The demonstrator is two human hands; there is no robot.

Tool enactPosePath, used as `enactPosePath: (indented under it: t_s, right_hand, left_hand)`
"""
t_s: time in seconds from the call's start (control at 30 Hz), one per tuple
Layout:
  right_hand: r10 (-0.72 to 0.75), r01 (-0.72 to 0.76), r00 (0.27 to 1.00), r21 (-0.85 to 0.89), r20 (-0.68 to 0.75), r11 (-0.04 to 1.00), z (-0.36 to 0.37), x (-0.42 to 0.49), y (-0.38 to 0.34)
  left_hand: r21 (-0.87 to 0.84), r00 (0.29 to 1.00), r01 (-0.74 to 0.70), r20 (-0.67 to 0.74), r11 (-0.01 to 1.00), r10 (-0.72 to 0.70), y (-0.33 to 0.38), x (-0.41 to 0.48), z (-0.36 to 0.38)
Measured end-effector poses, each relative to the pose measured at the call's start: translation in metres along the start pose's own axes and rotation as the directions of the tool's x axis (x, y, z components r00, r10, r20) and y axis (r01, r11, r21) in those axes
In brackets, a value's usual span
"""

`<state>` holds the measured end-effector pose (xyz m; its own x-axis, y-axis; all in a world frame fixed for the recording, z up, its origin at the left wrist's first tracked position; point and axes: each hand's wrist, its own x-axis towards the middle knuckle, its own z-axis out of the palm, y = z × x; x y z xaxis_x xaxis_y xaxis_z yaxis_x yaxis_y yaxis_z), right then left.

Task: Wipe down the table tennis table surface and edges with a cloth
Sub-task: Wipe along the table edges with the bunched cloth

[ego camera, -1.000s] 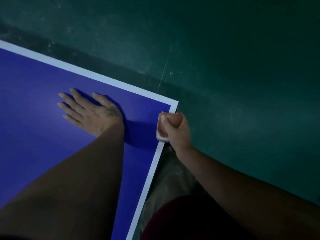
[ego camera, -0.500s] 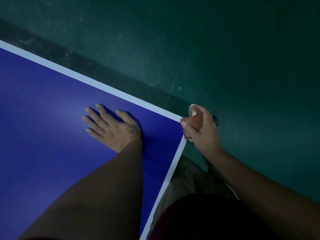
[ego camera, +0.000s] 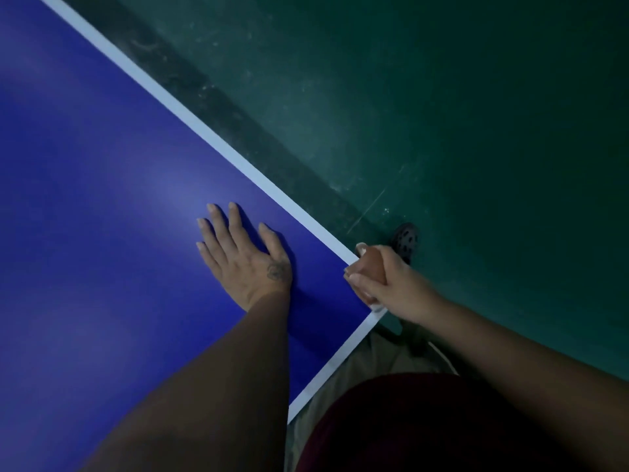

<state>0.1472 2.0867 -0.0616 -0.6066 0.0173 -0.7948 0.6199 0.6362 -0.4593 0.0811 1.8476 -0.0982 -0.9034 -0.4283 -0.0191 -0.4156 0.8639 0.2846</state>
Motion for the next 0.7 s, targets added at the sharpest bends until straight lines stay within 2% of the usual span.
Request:
enactPosePath:
  t_s: [0.1,0.17,0.27,0.47,0.6,0.7]
  right_hand:
    - [-0.03,0.034,0.994,-0.031,0.107,0.999,-0.01,0.002,0.005]
    - [-0.057,0.075,0.986,-0.114,0.154,0.991,-0.021,0.001,0.005]
    - [-0.078,0.102,0.976,-0.111,0.202,0.989,-0.033,0.002,0.0]
    - [-0.085,0.126,0.95,-0.121,0.3,0.985,-0.03,0.04,-0.06]
    - [-0.123,0.164,0.956,-0.139,0.265,0.977,-0.013,0.089,-0.116]
    - [-0.167,0.197,0.959,-0.112,0.231,0.974,-0.006,0.1,-0.13]
  left_hand:
    - [-0.007,0.998,0.061,-0.03,0.998,-0.061,0.003,-0.001,-0.001]
    - [-0.008,0.982,0.173,-0.073,0.985,-0.173,0.006,-0.001,-0.002]
    - [-0.008,0.929,0.354,-0.112,0.935,-0.353,0.012,0.003,-0.005]
    - [0.068,0.934,0.349,-0.104,0.935,-0.341,0.006,0.004,0.002]
    - [0.069,0.937,0.341,-0.101,0.937,-0.334,0.006,0.004,0.003]
    - [0.069,0.936,0.346,-0.097,0.936,-0.338,0.007,0.004,0.001]
